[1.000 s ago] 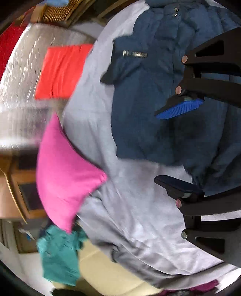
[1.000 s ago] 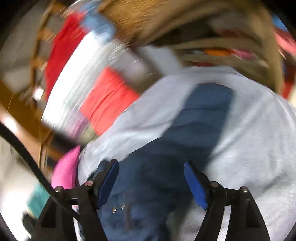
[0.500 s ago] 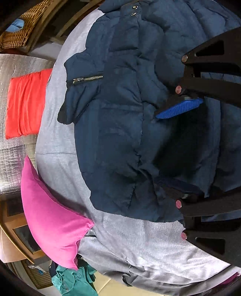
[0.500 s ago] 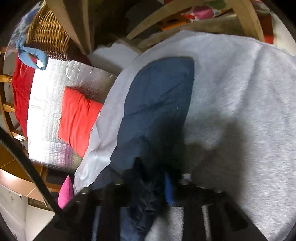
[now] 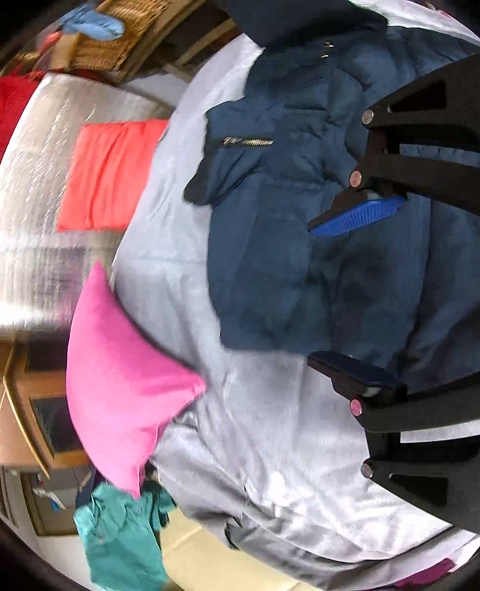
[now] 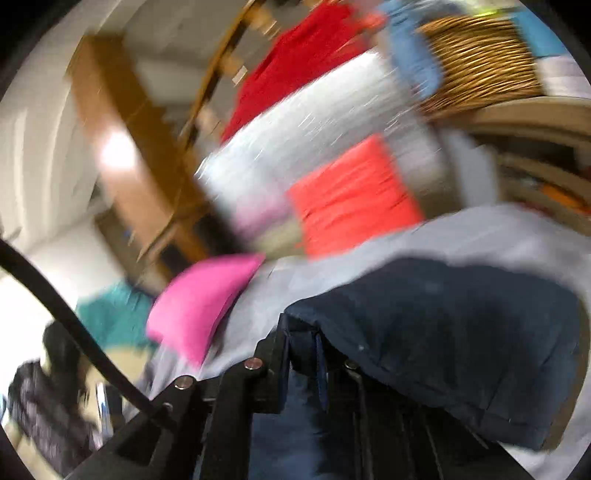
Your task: Fold large clothes
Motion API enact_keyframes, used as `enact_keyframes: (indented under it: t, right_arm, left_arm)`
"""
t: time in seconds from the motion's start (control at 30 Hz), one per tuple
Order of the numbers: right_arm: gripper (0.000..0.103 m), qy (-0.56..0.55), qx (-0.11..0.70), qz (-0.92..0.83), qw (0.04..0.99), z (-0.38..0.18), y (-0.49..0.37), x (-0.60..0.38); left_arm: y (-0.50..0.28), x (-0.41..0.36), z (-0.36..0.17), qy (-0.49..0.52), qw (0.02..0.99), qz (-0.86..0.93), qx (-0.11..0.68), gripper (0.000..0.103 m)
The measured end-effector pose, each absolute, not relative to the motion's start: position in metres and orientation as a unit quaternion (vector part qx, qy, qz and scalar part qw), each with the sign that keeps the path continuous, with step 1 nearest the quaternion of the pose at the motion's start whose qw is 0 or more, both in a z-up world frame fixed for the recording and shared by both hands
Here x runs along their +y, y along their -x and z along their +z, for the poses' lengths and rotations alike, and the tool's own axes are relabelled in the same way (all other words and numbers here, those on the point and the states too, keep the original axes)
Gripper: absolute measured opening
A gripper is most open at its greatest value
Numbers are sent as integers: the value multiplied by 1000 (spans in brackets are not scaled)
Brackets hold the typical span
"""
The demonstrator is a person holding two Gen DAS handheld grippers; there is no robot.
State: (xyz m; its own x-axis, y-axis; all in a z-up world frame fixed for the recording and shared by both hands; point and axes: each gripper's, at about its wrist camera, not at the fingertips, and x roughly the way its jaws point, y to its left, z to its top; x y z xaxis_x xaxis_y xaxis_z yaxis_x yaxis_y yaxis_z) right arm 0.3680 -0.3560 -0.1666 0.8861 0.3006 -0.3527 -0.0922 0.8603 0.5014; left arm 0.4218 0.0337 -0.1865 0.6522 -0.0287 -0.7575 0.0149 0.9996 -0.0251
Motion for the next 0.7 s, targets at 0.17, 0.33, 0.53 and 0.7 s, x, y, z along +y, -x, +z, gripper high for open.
enact_keyframes:
  t: [0.17,0.33,0.53,0.7]
  right_arm:
    - [17,-224,348,181,892,-232,-411,-263]
    - [42,-223,458,209,835,-291,-433,-225]
    - [77,-278,449,235,816,-263,-401,-267]
    - [77,-344,358,175,850,-235,-351,-353]
  left_arm:
    - [-423,66,-180,36,911,7,412,65]
    - [-423,80,-175,64,909,8,413,65]
    - [-421,65,-169,73,909,-32,410,65]
    - [-413,12,-164,62,905,-111,406,66]
